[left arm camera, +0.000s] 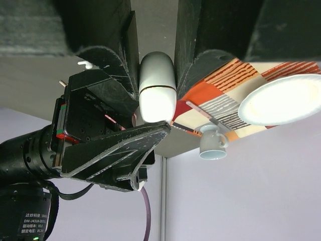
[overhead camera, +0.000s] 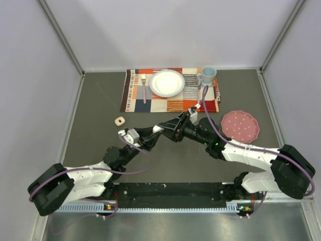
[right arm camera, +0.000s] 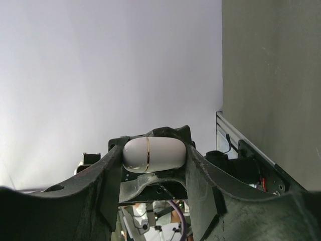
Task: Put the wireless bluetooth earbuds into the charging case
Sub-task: Pass from the right arm to the left, then open the charging case, then pick up the right earbud from the center of the board, then insert the right earbud into the right side groove of the charging case.
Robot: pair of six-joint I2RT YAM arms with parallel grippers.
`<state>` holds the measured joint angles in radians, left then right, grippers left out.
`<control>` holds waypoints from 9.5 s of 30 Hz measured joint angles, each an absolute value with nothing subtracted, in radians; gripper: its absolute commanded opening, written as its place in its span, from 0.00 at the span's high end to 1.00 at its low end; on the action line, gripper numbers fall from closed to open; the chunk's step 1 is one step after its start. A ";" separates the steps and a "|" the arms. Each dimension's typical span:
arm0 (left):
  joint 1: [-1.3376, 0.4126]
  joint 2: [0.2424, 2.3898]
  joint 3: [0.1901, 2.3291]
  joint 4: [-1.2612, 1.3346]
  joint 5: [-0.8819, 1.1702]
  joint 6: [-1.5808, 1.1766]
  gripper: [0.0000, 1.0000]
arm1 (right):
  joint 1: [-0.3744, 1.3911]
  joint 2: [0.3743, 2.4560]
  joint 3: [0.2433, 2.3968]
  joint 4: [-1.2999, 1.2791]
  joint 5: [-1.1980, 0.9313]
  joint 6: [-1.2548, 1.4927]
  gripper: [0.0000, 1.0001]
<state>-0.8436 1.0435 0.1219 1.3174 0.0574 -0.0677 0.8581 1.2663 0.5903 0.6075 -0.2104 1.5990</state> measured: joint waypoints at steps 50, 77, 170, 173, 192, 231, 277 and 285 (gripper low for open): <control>-0.764 0.989 0.130 1.301 0.408 -0.236 1.00 | 0.869 0.989 0.866 -0.155 -0.292 0.355 0.01; -0.756 0.900 0.132 1.281 0.535 -0.261 1.00 | 0.876 1.002 0.866 -0.056 -0.202 0.478 0.01; -0.758 0.626 0.101 1.279 0.342 -0.112 1.00 | 0.384 1.222 0.568 -0.433 0.279 0.620 0.66; -0.758 0.627 0.101 1.279 0.342 -0.112 1.00 | 0.383 1.223 0.568 -0.433 0.279 0.616 0.72; -0.758 0.633 0.101 1.277 0.341 -0.112 1.00 | 0.383 1.251 0.569 -0.418 0.277 0.602 0.66; -0.758 0.636 0.101 1.249 0.337 -0.105 1.00 | 0.382 1.277 0.589 -0.423 0.284 0.586 0.81; -0.758 0.751 0.125 1.201 0.320 -0.105 1.00 | 0.797 0.609 0.612 -0.253 0.386 0.330 0.99; -0.758 0.763 0.143 1.200 0.328 -0.113 1.00 | 1.049 0.681 0.696 -0.091 0.535 0.182 1.00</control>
